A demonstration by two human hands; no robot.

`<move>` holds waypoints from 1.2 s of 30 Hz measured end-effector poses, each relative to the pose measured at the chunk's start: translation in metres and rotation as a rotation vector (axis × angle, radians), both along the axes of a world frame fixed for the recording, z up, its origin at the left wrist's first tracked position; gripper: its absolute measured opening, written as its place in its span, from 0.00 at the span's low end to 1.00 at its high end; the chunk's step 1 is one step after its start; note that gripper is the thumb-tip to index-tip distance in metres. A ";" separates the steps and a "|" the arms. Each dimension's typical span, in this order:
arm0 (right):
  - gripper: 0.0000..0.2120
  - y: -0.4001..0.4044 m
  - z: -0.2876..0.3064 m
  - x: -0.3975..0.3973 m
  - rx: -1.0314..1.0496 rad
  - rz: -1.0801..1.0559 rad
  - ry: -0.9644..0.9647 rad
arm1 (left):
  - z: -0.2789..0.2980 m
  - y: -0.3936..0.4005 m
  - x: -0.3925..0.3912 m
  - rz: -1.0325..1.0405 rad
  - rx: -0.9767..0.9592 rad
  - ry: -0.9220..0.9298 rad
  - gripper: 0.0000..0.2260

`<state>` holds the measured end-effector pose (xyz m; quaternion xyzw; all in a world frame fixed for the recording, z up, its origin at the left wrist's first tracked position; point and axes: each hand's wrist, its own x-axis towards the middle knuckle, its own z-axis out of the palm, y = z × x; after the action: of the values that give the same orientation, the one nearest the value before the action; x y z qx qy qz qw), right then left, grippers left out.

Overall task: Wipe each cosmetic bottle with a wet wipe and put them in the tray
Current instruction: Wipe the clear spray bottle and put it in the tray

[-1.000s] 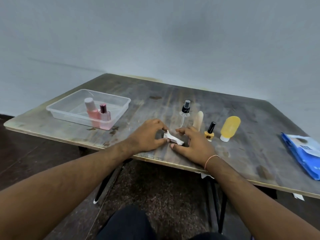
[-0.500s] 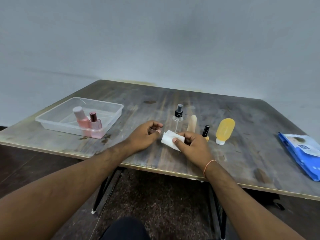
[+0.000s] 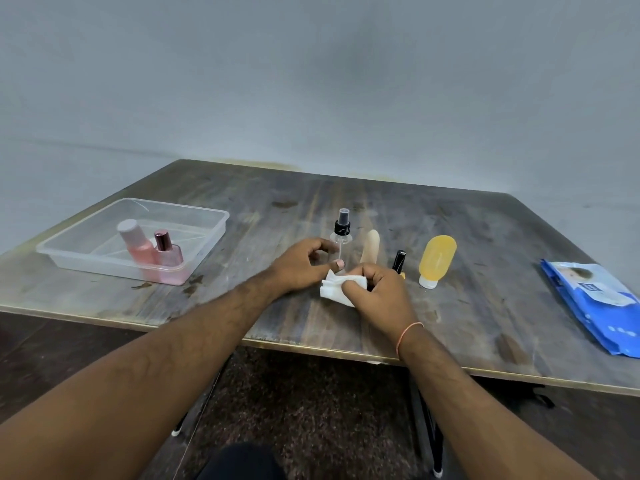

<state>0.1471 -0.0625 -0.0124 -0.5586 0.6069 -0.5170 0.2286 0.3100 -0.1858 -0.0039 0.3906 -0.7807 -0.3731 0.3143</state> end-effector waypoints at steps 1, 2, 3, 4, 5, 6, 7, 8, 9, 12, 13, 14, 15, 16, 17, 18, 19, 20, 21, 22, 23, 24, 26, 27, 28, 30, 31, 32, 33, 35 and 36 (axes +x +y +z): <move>0.07 0.001 0.001 0.000 -0.011 -0.019 -0.013 | 0.000 0.001 0.000 0.020 0.009 0.017 0.11; 0.05 0.002 0.002 0.000 -0.019 -0.044 -0.017 | 0.001 0.003 0.001 0.036 0.020 0.049 0.09; 0.04 0.003 0.003 0.000 -0.023 -0.077 -0.013 | 0.002 0.005 0.005 0.046 0.044 0.097 0.07; 0.03 0.005 0.005 0.000 -0.027 -0.111 0.000 | 0.004 0.008 0.009 0.047 0.082 0.159 0.05; 0.04 0.006 0.005 0.000 -0.030 -0.140 0.022 | 0.004 0.011 0.014 0.045 0.114 0.208 0.05; 0.05 0.006 0.006 0.000 -0.031 -0.163 0.048 | 0.004 0.014 0.021 0.038 0.131 0.235 0.06; 0.04 0.006 0.006 0.000 -0.031 -0.182 0.067 | 0.003 0.017 0.027 0.029 0.133 0.236 0.08; 0.04 0.006 0.006 0.001 -0.033 -0.197 0.074 | 0.000 0.021 0.034 0.014 0.127 0.225 0.09; 0.04 0.005 0.006 0.001 -0.041 -0.212 0.075 | -0.002 0.023 0.040 -0.005 0.118 0.211 0.09; 0.06 0.004 0.006 0.001 -0.071 -0.240 0.103 | -0.006 0.027 0.050 -0.076 0.132 0.162 0.12; 0.06 0.004 0.006 0.001 -0.078 -0.245 0.117 | -0.006 0.029 0.050 -0.104 0.135 0.148 0.14; 0.06 0.003 0.005 0.000 -0.089 -0.243 0.122 | -0.006 0.030 0.049 -0.126 0.125 0.137 0.18; 0.05 0.003 0.004 0.000 -0.105 -0.233 0.121 | -0.007 0.033 0.047 -0.135 0.096 0.120 0.22; 0.05 0.002 0.004 -0.001 -0.130 -0.214 0.118 | -0.009 0.032 0.045 -0.143 0.061 0.107 0.25; 0.06 0.002 0.003 -0.001 -0.154 -0.180 0.108 | -0.010 0.032 0.044 -0.153 0.029 0.091 0.27; 0.07 0.003 0.002 -0.001 -0.169 -0.129 0.084 | -0.012 0.031 0.044 -0.164 0.006 0.081 0.27; 0.09 0.003 0.002 0.000 -0.177 -0.069 0.056 | -0.012 0.031 0.044 -0.170 -0.012 0.080 0.27; 0.11 0.003 0.001 0.001 -0.180 -0.016 0.040 | -0.012 0.032 0.044 -0.173 -0.026 0.081 0.27; 0.12 0.003 0.000 0.002 -0.182 0.019 0.037 | -0.011 0.033 0.044 -0.178 -0.035 0.074 0.27; 0.13 0.002 -0.001 0.002 -0.182 0.034 0.039 | -0.011 0.034 0.044 -0.187 -0.041 0.068 0.28; 0.14 0.002 -0.001 0.002 -0.183 0.040 0.039 | -0.010 0.035 0.045 -0.199 -0.042 0.058 0.29; 0.15 0.001 -0.002 0.002 -0.182 0.042 0.042 | -0.009 0.036 0.046 -0.215 -0.041 0.042 0.31; 0.16 0.000 -0.003 0.001 -0.182 0.042 0.066 | -0.007 0.037 0.048 -0.228 -0.045 -0.009 0.39; 0.16 0.001 -0.002 0.001 -0.183 0.043 0.086 | -0.006 0.037 0.049 -0.227 -0.052 -0.043 0.44; 0.17 0.001 -0.002 0.001 -0.184 0.045 0.104 | -0.005 0.038 0.050 -0.229 -0.058 -0.070 0.48; 0.17 0.001 -0.001 0.001 -0.195 0.044 0.123 | -0.006 0.037 0.051 -0.248 -0.060 -0.090 0.51; 0.17 0.001 -0.001 0.001 -0.209 0.043 0.131 | -0.006 0.038 0.051 -0.255 -0.071 -0.092 0.51; 0.17 0.001 -0.001 0.001 -0.221 0.041 0.137 | -0.006 0.038 0.051 -0.256 -0.085 -0.096 0.52; 0.17 0.001 -0.001 0.001 -0.232 0.040 0.146 | -0.006 0.038 0.052 -0.255 -0.092 -0.098 0.52; 0.16 0.001 -0.001 0.001 -0.254 0.031 0.198 | -0.006 0.037 0.052 -0.259 -0.090 -0.091 0.53; 0.16 0.002 -0.002 0.001 -0.262 0.026 0.237 | -0.006 0.037 0.052 -0.260 -0.087 -0.091 0.53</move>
<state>0.1484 -0.0605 -0.0142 -0.6483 0.5500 -0.5192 0.0875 0.3619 -0.1489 -0.0102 0.2889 -0.8536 -0.3580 0.2442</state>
